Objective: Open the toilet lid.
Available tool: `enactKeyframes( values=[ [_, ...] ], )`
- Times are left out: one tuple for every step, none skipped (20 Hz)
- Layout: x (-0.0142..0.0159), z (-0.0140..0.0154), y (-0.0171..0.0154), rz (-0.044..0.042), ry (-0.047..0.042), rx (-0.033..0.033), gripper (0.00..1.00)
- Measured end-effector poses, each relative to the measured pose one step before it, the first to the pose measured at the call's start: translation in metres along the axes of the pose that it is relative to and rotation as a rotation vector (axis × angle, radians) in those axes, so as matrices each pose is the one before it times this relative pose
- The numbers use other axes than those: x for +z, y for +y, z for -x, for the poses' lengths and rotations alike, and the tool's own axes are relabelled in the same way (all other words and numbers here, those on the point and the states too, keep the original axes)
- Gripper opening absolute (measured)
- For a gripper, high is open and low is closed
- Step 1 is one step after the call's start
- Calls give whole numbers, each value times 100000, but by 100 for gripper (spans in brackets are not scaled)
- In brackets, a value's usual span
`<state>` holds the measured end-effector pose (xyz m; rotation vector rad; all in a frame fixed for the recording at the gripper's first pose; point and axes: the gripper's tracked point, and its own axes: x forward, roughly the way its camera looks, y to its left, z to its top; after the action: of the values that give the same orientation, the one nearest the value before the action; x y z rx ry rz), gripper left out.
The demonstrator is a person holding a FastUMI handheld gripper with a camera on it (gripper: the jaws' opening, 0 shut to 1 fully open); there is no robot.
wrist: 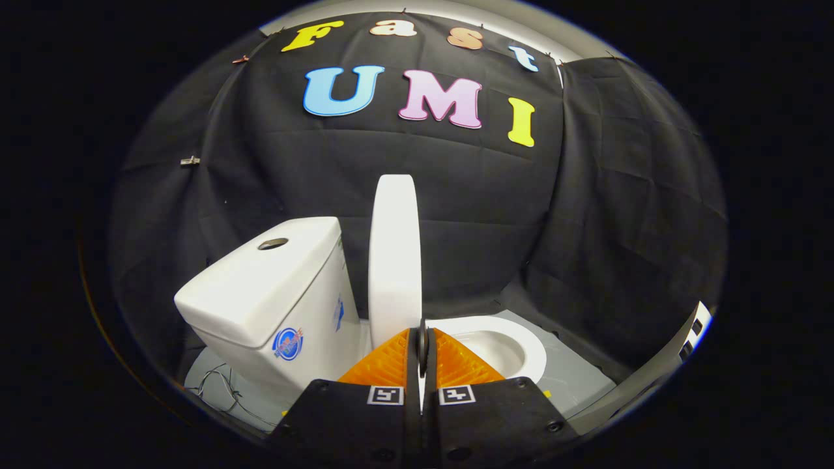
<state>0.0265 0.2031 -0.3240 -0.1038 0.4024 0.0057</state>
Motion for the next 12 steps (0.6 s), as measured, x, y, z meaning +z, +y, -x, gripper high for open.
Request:
enactKeyframes(
  values=[
    [89,66,622,1302,-571,581,5],
    [94,108,525,801,-569,321,5],
    [43,12,416,388,-582,117,5],
    [19,50,449,214,-349,160,5],
    [43,92,602,606,-313,230,5],
    [-42,154,605,694,-249,599,5],
    [-55,12,564,928,-285,623,5],
    [55,121,465,621,-294,584,5],
    [-1,47,372,196,-368,416,5],
    [-46,112,366,248,-57,492,5],
    [-216,130,367,580,-32,-90,5],
    [-53,56,147,848,-104,-71,5]
  ],
)
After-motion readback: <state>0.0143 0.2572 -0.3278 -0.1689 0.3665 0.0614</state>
